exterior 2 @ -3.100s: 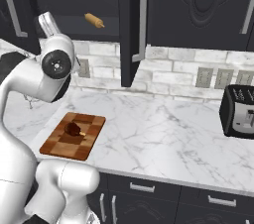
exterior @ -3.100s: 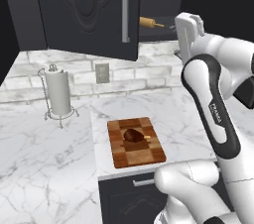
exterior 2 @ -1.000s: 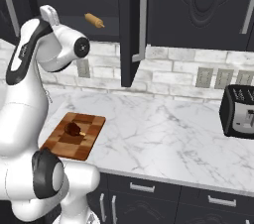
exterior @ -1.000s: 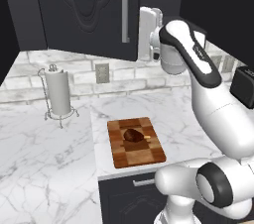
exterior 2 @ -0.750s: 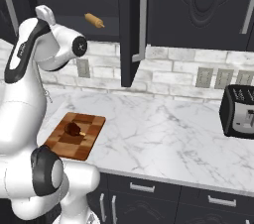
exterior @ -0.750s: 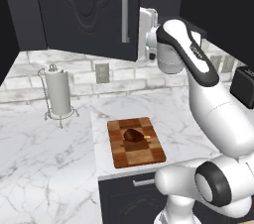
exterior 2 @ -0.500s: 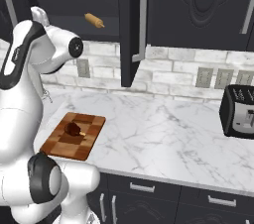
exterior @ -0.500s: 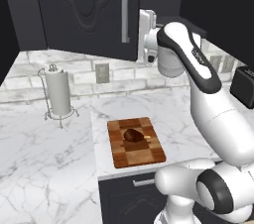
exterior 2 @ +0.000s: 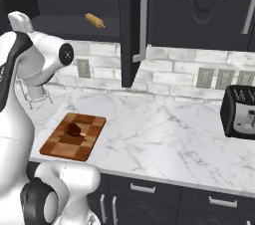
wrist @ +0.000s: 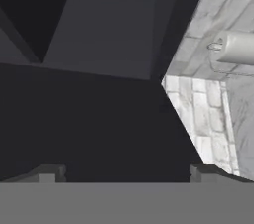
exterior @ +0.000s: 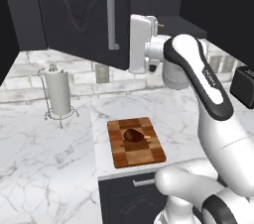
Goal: Open the cabinet, retrieve the rolling pin, and place it next to the meat on the cutting board to prepare for tenderizing.
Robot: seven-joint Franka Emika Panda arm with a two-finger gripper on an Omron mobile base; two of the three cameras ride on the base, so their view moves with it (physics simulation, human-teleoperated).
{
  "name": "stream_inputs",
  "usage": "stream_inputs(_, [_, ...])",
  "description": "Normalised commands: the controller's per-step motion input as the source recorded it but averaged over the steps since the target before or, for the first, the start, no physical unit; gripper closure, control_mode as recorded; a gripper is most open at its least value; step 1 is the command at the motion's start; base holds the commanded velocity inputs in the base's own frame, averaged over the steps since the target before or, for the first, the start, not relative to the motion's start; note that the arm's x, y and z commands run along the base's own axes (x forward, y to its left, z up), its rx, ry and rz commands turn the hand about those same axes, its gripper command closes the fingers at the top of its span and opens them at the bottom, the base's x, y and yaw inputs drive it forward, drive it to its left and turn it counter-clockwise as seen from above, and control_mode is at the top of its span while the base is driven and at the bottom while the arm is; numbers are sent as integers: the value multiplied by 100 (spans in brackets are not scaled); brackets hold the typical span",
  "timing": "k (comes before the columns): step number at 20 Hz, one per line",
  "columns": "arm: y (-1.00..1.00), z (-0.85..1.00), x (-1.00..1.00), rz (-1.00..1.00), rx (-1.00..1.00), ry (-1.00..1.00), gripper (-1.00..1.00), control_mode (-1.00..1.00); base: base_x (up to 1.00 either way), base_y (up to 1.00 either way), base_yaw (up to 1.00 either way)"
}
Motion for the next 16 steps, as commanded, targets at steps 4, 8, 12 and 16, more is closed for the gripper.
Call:
stream_inputs(4, [44,2,-76,9,0,0,-100,-100,0,0,0])
stream_inputs(8, [72,0,-55,8,-2,0,-100,-100,0,0,0])
stream_inputs(12, [96,0,-40,5,-9,1,-100,-100,0,0,0])
stream_inputs(16, [100,0,-27,3,-11,2,-100,-100,0,0,0])
